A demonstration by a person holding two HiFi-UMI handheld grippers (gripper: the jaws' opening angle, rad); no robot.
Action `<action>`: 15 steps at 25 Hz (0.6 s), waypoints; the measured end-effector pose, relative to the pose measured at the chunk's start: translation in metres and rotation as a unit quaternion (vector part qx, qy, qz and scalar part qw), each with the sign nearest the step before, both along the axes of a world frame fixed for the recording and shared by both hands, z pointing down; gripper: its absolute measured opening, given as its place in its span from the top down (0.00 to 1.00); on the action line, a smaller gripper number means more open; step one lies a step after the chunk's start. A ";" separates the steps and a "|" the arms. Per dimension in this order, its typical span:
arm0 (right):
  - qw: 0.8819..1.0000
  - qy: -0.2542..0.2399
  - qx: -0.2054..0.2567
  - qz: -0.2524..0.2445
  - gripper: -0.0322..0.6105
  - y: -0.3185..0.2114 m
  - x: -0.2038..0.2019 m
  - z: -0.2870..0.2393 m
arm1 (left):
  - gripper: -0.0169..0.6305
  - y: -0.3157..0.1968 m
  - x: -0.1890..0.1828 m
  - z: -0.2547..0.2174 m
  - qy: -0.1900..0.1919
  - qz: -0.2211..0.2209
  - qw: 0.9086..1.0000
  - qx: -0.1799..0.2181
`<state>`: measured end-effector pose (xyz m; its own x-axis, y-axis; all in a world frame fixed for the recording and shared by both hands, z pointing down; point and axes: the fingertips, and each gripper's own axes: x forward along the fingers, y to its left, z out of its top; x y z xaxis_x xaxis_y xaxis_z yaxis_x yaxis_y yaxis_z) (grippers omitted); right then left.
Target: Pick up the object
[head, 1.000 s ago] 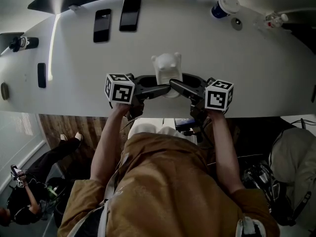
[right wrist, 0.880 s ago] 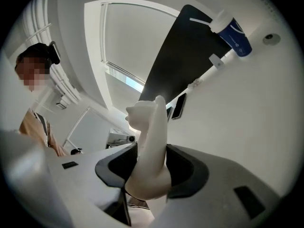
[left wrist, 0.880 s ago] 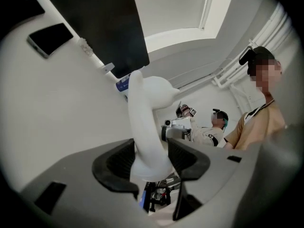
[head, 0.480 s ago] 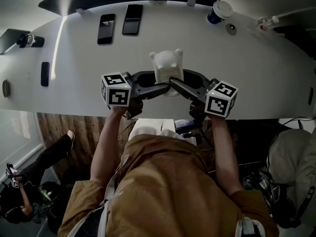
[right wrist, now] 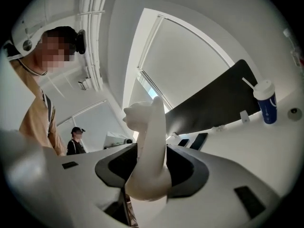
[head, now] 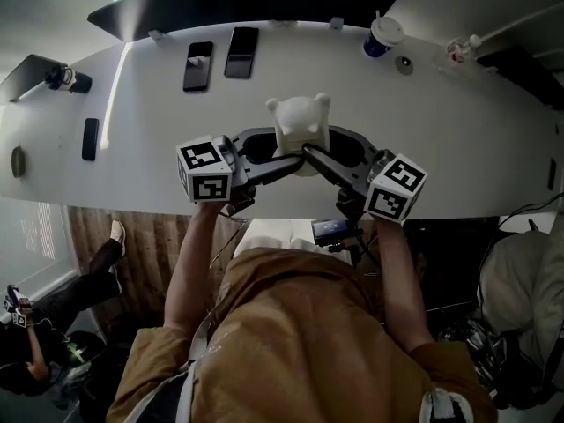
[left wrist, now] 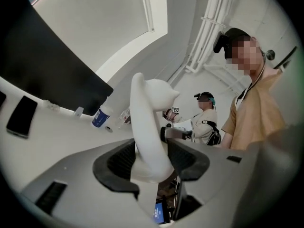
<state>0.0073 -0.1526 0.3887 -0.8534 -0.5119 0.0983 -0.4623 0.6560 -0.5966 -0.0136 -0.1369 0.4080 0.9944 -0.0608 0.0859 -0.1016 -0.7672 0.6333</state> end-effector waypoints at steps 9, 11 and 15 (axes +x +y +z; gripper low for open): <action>0.996 0.012 0.081 0.019 0.64 0.007 -0.003 -0.033 | 0.64 0.004 -0.005 -0.029 0.007 -0.003 0.998 0.056; 0.995 0.015 0.100 0.022 0.64 0.008 -0.004 -0.042 | 0.64 0.005 -0.005 -0.037 0.010 -0.006 0.997 0.071; 0.991 0.018 0.128 0.027 0.64 0.010 -0.003 -0.055 | 0.64 0.005 -0.005 -0.049 0.011 -0.007 0.995 0.098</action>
<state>0.0041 -0.1425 0.3335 -0.8229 -0.5681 -0.0111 -0.5179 0.7579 -0.3966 -0.0189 -0.1316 0.3591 0.9948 -0.0891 0.0501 -0.1022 -0.8746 0.4740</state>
